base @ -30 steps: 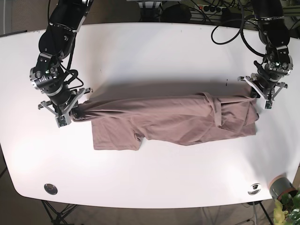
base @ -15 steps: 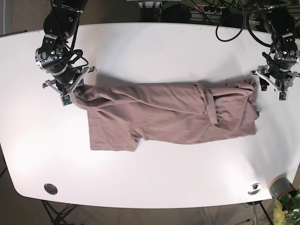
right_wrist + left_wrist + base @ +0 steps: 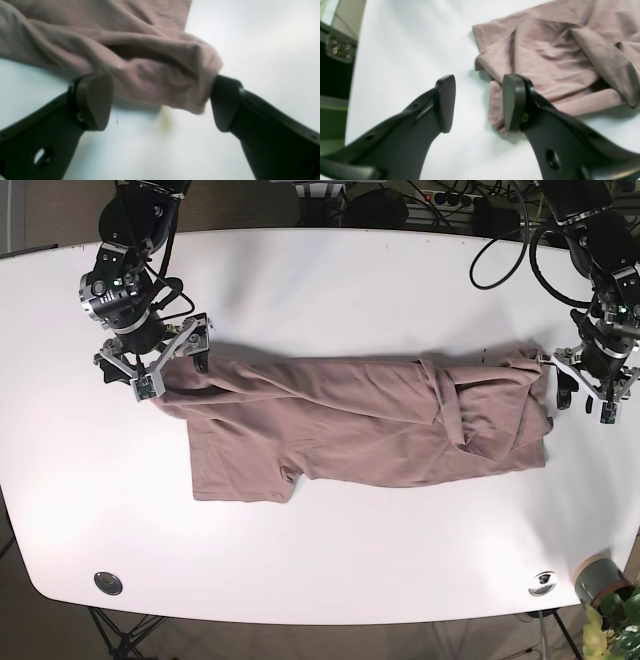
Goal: Fold the T-shirt properly
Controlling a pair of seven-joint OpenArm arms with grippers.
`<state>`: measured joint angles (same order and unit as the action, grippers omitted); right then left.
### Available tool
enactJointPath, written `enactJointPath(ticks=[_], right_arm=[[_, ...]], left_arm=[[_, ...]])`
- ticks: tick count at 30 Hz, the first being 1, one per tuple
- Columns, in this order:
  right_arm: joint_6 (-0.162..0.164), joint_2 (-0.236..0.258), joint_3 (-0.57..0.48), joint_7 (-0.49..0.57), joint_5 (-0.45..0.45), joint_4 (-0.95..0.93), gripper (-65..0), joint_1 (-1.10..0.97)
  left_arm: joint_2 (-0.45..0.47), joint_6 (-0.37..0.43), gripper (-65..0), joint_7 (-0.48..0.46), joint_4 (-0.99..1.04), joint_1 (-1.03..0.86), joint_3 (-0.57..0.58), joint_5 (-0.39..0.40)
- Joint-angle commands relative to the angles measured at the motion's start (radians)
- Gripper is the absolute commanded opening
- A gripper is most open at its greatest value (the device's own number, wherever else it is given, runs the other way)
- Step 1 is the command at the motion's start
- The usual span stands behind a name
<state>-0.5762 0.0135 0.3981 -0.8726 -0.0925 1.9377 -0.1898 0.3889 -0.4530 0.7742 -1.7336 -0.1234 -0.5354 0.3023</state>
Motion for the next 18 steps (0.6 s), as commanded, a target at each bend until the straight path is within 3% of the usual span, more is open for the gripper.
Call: enactJointPath(ticks=[1,6,14,18], right_arm=[[0.003,0.007,0.057,-0.003,-0.016,0.078,-8.9,-0.023],[0.0,0.006,0.115,0.002,-0.016,0.079,-8.9,-0.012],[0.0,0.012,0.118,-0.004,-0.008,-0.005,-8.9,0.16],[0.006,0.055,0.074,-0.004,-0.006,-0.139,-8.9,0.26]], left_arm=[[0.023,0.006,-36.4,-0.015,0.037,0.052,-0.007,0.001],[0.023,0.006,-36.4,-0.015,0.114,0.121,-0.005,-0.001],[0.023,0.006,-36.7,-0.017,0.177,0.172,-0.005,-0.001],[0.023,0.006,-36.8,-0.017,0.179,0.184,0.028,-0.001]])
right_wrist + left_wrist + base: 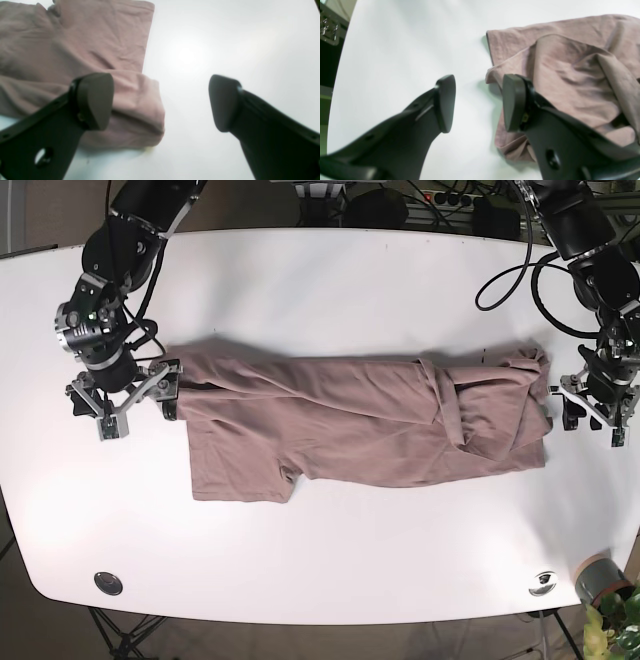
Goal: Fold the T-shirt properly
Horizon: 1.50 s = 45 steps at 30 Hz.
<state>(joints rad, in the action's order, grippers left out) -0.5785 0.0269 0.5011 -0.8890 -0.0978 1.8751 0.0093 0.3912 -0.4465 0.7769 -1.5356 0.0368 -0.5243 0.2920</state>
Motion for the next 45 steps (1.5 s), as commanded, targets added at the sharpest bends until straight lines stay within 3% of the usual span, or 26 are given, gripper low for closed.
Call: enactJointPath(ticks=[1,7,19,27,31,41,45], right_arm=[[0.01,0.051,-0.051,0.012,-0.001,-0.119,-8.9,0.085],[0.01,0.077,-0.127,0.04,0.0,-0.369,-8.9,0.226],[0.012,0.117,-0.221,0.238,0.0,-0.777,-8.9,0.361],[0.012,0.11,-0.229,0.278,0.0,-0.851,-8.9,0.373],[0.012,0.094,-0.281,0.278,-0.001,-0.849,-9.7,0.369],[0.012,0.071,-0.295,0.279,-0.001,-0.857,-20.3,0.367],[0.012,0.071,-0.296,0.281,-0.001,-0.857,-30.8,0.37]], left_arm=[[0.021,-0.001,-36.8,-0.02,-0.023,0.027,0.03,0.009],[0.021,-0.001,-36.9,-0.02,-0.026,0.028,0.034,0.009],[0.021,0.001,-36.9,-0.018,-0.024,-0.001,0.031,0.009],[0.021,0.001,-36.8,-0.018,-0.024,-0.001,0.031,0.009],[0.021,0.002,-36.7,-0.018,-0.016,0.004,0.033,0.009],[0.021,0.002,-36.5,-0.018,-0.015,0.004,0.033,0.009],[0.021,0.004,-36.4,-0.02,-0.012,0.005,0.033,0.008]])
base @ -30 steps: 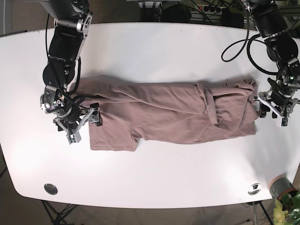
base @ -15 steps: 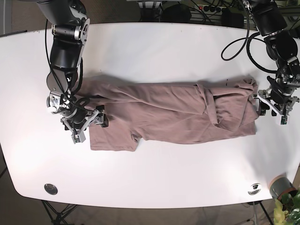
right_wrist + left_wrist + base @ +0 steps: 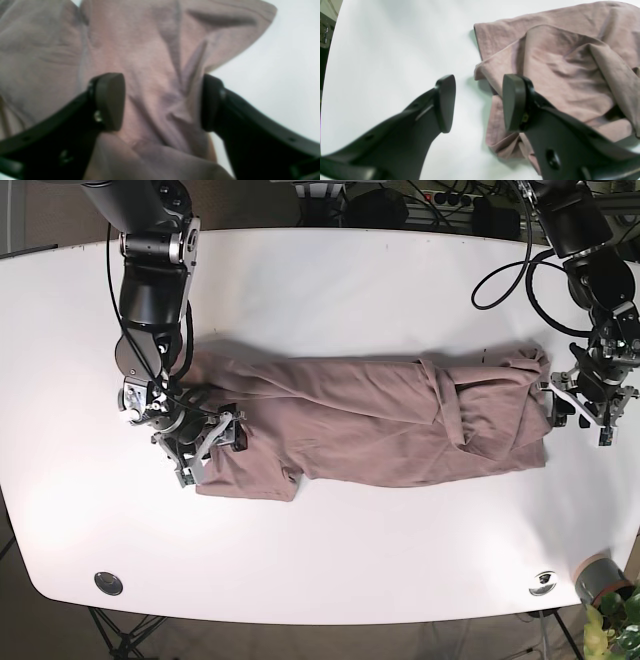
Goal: Fold the T-shirt properly
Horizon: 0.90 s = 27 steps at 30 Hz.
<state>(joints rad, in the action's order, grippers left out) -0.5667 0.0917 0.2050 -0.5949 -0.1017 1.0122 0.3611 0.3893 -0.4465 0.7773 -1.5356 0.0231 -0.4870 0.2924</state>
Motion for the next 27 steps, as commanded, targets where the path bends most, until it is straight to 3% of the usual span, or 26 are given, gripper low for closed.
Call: enactJointPath(ticks=[1,3,6,9,11,19,27], right_arm=[[0.0,0.006,-0.003,-0.013,0.003,0.006,-35.7,0.019],[0.0,0.006,-0.003,-0.013,0.003,0.006,-46.6,0.02],[0.0,-0.011,-0.003,-0.013,0.004,0.006,-63.6,0.023],[0.0,-0.014,-0.003,-0.017,0.004,0.017,-60.6,0.023],[0.0,-0.014,-0.003,-0.02,0.004,0.033,-62.9,0.017],[0.0,-0.016,-0.002,-0.02,-0.003,0.032,-62.8,0.016],[0.0,-0.016,0.001,-0.015,-0.003,0.03,-62.8,0.017]], left_arm=[[0.023,0.004,-36.3,-0.02,-0.009,0.021,-0.003,0.008],[0.023,0.016,-35.1,-0.02,0.008,0.036,-0.003,0.008],[0.023,0.104,-28.2,-0.02,0.048,0.111,-0.003,0.006],[0.023,0.209,-18.5,-0.02,0.113,0.173,0.003,-0.015],[0.023,0.245,-14.0,-0.02,0.151,0.214,0.004,-0.032],[0.024,0.231,-13.7,-0.026,0.419,0.395,0.081,-0.032],[0.027,0.196,-13.7,-0.212,0.651,0.47,0.208,-0.034]])
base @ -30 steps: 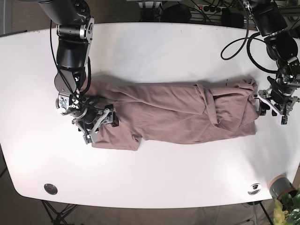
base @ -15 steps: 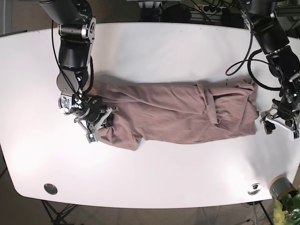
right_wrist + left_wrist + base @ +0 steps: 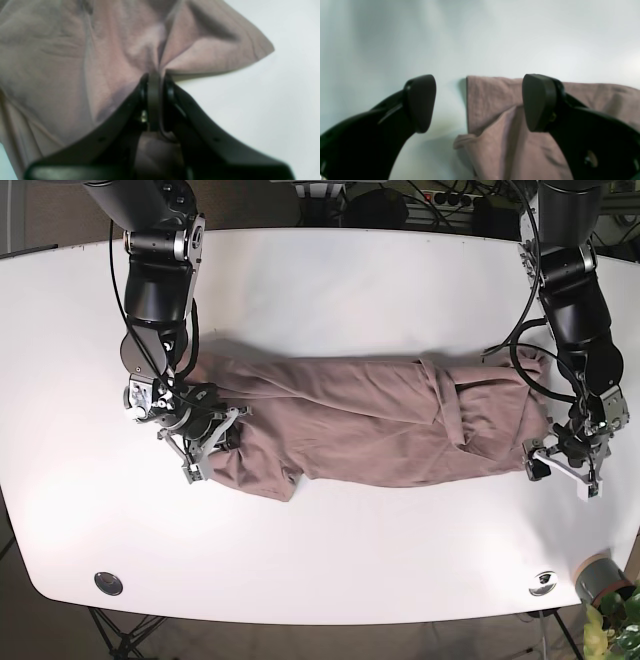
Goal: Fold the T-shirt properly
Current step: 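Move the left gripper to the opposite hem corner and grasp it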
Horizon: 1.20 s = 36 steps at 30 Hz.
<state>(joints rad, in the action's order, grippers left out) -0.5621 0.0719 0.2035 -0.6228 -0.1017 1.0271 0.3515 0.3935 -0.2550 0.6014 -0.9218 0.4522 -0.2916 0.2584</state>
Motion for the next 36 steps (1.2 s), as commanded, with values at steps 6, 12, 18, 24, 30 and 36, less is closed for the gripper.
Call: enactJointPath(ticks=[6,12,18,24,30,36], right_arm=[[-0.005,0.004,0.004,0.013,-0.005,0.019,-62.8,0.027],[-0.005,0.004,0.004,0.013,-0.005,0.019,-62.8,0.027],[-0.005,0.004,0.004,0.013,-0.005,0.019,-62.8,0.027],[-0.005,0.004,0.004,0.013,-0.007,0.019,-62.8,0.027],[-0.005,0.004,0.004,0.013,-0.007,0.019,-62.8,0.027],[-0.005,0.004,0.004,0.013,-0.007,0.02,-62.8,0.027]], left_arm=[[0.025,0.006,-13.9,-0.123,0.229,0.102,0.094,0.0],[0.022,0.006,-13.9,-0.206,0.312,0.105,0.131,0.0],[0.02,0.003,-13.9,-0.214,0.378,0.139,0.131,0.0],[0.02,0.0,-19.0,-0.225,0.462,0.175,0.131,0.006],[0.018,0.0,-45.6,-0.258,0.464,0.173,0.133,0.002],[0.018,0.0,-63.6,-0.262,0.459,0.173,0.133,0.003]])
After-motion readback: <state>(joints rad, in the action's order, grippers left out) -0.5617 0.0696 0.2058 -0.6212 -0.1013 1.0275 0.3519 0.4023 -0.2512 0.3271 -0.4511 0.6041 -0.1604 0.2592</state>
